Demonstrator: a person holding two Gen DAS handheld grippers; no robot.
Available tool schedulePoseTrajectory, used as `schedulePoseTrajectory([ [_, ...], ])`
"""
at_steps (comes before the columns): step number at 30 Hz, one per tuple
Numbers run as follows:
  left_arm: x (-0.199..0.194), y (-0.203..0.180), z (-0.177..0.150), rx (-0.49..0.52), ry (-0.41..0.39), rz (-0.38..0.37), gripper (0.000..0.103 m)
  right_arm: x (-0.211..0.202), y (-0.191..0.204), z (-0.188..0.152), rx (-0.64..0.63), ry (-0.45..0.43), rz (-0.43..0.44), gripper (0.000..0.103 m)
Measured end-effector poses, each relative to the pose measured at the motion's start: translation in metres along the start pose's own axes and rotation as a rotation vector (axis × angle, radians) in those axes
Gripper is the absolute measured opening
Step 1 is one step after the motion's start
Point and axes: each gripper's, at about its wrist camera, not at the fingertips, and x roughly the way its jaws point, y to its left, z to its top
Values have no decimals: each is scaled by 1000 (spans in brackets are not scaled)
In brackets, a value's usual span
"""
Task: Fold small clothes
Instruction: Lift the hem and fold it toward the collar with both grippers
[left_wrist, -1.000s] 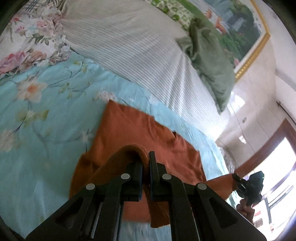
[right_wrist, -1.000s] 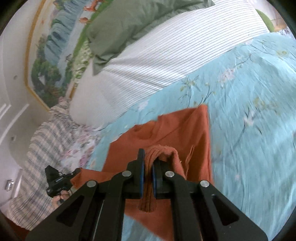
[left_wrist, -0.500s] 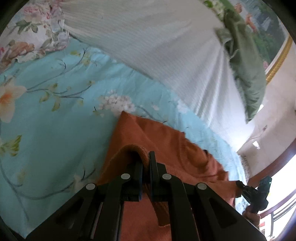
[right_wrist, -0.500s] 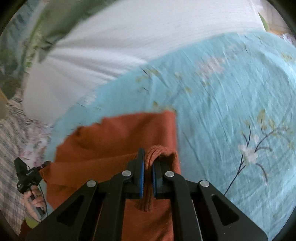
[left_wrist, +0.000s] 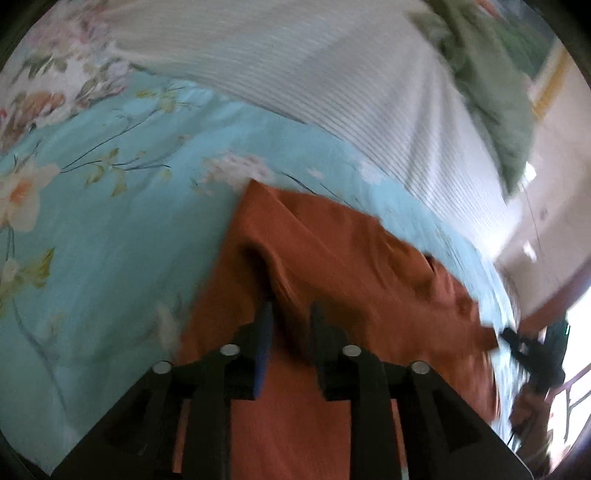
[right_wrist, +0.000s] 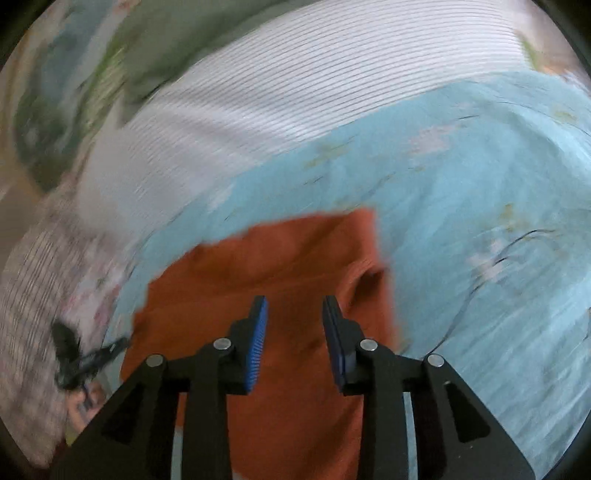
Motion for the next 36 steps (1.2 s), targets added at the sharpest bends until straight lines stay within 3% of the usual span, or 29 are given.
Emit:
schedulePoseTrajectory([
  [4, 0, -34, -38, 126, 120, -61, 22, 31, 38, -34, -170, 197, 89, 33],
  [6, 15, -46, -53, 178, 209, -40, 21, 48, 47, -43, -246, 257, 37, 33],
  [9, 27, -51, -51, 219, 231, -4, 21, 65, 43, -39, -268, 279, -43, 31],
  [11, 33, -46, -40, 201, 232, -2, 17, 70, 39, -26, -264, 247, -86, 31],
  [13, 45, -42, -25, 186, 230, 26, 6, 74, 33, -11, -243, 205, -131, 31],
  [17, 58, -36, 8, 168, 165, 72, 6, 71, 11, 18, -141, 87, -218, 31],
  [21, 68, -32, 44, 129, 71, 146, 14, 62, -19, 42, 7, -23, -229, 32],
  [26, 70, -20, 71, 58, -19, 198, 22, 51, -32, 47, 65, -87, -265, 32],
  [31, 56, -5, 65, 0, -34, 193, 26, 33, -30, 37, 86, -101, -251, 32],
  [36, 23, -5, 31, -7, -44, 182, 36, 19, -19, 17, 71, -111, -245, 37],
])
